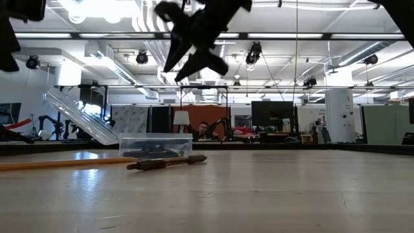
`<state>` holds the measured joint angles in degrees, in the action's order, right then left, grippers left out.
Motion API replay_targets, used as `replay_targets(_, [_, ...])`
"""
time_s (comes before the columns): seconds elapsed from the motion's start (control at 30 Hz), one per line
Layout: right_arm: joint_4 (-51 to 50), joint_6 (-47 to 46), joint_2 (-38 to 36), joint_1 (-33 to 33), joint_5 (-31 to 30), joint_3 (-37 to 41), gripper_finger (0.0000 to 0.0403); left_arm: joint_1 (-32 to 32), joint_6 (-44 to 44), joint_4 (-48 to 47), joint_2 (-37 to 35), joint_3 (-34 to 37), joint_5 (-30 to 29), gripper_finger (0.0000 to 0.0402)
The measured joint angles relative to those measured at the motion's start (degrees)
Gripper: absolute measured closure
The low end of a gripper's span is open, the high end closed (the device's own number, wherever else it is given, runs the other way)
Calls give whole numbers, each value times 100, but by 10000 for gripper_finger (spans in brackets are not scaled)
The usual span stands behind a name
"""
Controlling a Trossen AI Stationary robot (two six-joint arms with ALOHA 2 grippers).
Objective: Pick & place school supplies into a supply box
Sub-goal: Put the orange pencil into the transparent supply box
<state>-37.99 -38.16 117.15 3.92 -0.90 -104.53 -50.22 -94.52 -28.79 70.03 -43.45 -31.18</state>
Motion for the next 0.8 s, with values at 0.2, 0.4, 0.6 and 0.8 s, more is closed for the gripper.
replay_targets(0.2, [-1471,238,-19,-321,-896,-336,269,46,10,331,263,451,-42,303])
replay_targets(0.4, [-2142,89,-19,-589,-1453,-402,264,39,290,-425,975,-99,-22,320])
replay_targets(0.6, [-2228,-86,-16,-728,-1687,-390,259,82,87,-2363,2139,-1274,249,324])
replay_targets(0.8, [-2226,-107,-16,-743,-1727,-387,263,192,-191,-2601,2696,-1619,775,324])
